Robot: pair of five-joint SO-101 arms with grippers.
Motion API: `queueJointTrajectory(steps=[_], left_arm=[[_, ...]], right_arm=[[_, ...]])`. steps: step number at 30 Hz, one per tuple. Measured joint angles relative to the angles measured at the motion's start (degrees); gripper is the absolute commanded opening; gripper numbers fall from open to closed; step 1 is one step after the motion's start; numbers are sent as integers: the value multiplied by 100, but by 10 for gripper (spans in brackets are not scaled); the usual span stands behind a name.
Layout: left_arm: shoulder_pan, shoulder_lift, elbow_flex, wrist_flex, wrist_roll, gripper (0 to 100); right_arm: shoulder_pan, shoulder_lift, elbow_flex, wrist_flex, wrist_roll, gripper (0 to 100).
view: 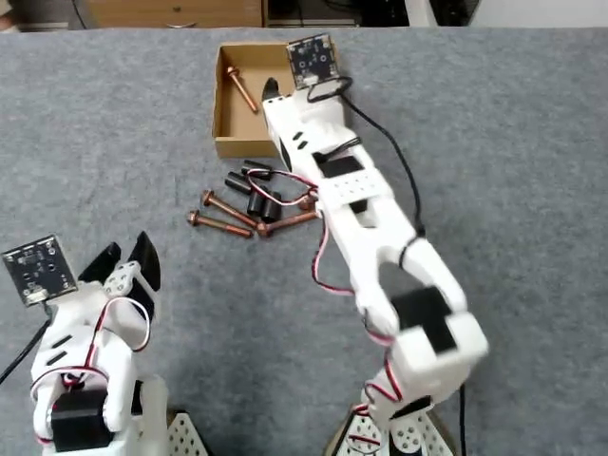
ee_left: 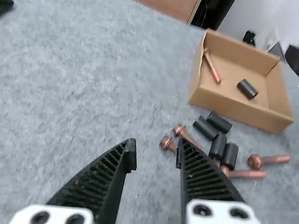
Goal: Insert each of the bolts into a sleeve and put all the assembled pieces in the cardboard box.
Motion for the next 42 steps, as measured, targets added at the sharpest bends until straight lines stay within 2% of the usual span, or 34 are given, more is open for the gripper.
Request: queueJointTrajectory(steps=[1, 4, 9, 14, 19, 23, 29, 34, 42], left_arm=[[0, 62, 0, -70, 0, 150], [0, 527, -70, -202, 0, 155], [211, 1952, -862, -220, 193, 292], [589, 4167, -2233, -62, 1846, 296], [1178, 6576, -3842, 440, 2945, 296], [1477, 8396, -4905, 923, 3604, 296], [1371, 10549, -6171, 1310, 4527, 296], [1336, 11701, -7015, 1644, 4967, 296], [1336, 13187, -7895, 1714, 5389, 295]], right_arm=[[0, -264, 97, 193, 0, 0], [0, -1143, 510, 545, 0, 32], [0, -2690, 1512, 1046, 62, 2], [53, -4141, 2426, 2382, 492, 2], [492, -5178, 3051, 3481, 774, 2], [1029, -5521, 3516, 3578, 809, 2], [1371, -5574, 3938, 3587, 809, 2], [1371, -5582, 3991, 3587, 809, 2], [1371, -5582, 4123, 3402, 809, 2]])
